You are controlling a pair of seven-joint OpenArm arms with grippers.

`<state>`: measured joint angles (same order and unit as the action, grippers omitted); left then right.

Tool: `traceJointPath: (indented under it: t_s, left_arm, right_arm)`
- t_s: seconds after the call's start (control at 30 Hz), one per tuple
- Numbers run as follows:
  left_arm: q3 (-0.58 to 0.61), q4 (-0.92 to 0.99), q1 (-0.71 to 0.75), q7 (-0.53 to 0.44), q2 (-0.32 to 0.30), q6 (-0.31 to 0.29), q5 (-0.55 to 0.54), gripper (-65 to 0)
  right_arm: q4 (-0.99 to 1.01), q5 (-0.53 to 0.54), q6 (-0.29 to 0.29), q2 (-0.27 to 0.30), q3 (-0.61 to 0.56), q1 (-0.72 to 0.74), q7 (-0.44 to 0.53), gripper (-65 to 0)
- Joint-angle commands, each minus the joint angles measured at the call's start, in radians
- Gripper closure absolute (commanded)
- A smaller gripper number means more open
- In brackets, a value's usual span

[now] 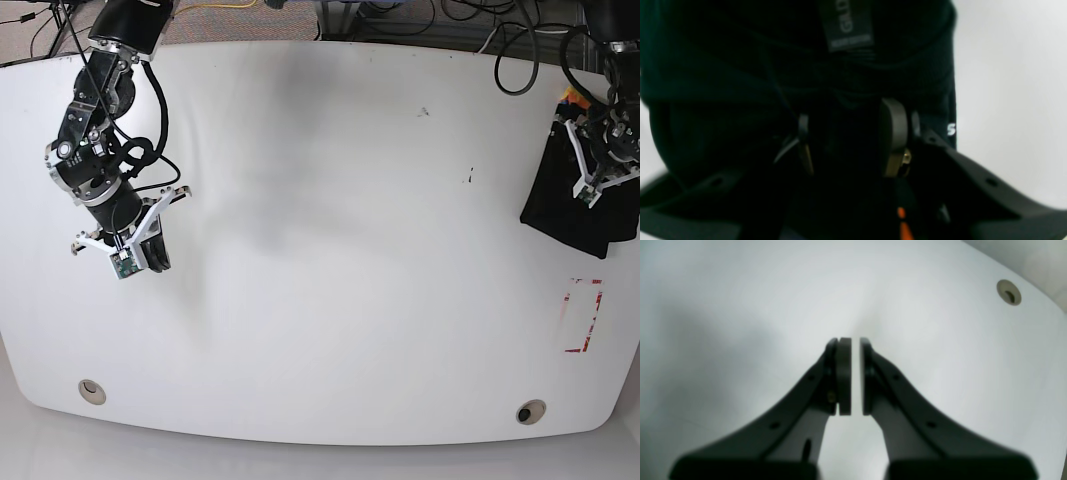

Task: Layout the t-shirt on the table in an organized manner, then fold the t-shirt properly
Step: 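Release the shirt and raise both grippers away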

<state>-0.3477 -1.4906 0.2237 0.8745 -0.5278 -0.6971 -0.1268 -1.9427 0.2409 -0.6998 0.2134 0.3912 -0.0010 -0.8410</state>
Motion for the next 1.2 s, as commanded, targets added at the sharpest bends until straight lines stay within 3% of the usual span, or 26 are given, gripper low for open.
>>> traceJointPath:
  t_s: [0.0, 0.43, 0.67, 0.77, 0.93, 1.17]
  left_arm:
    - [-0.032, 0.0, 0.029, 0.042, -0.018, -0.001, 0.031, -24.0]
    - [-0.13, -0.014, 0.059, 0.041, -0.018, -0.001, 0.026, -24.0]
    - [-0.124, -0.18, -0.005, 0.042, -0.005, -0.001, 0.026, -24.0]
    - [-0.106, -0.247, -0.065, 0.041, 0.041, -0.001, 0.034, -24.0]
    - [-0.101, -0.311, -0.137, -0.011, 0.136, -0.001, 0.094, -23.9]
    - [-0.038, -0.302, -0.183, -0.381, 0.351, -0.001, 0.29, -23.9]
  right_arm:
    - [-0.024, 0.016, 0.002, 0.013, 0.004, 0.014, 0.027, -4.3]
    - [-0.025, 0.016, 0.002, 0.013, 0.004, 0.008, 0.027, -4.3]
    - [-0.064, 0.007, 0.002, 0.008, -0.005, -0.027, 0.033, -4.3]
    - [-0.064, 0.004, 0.002, -0.022, -0.004, -0.037, 0.048, -4.3]
    - [-0.047, -0.07, 0.002, -0.047, -0.013, -0.07, 0.185, -4.4]
    - [0.068, -0.303, 0.002, -0.118, -0.054, -0.115, 0.483, -4.4]
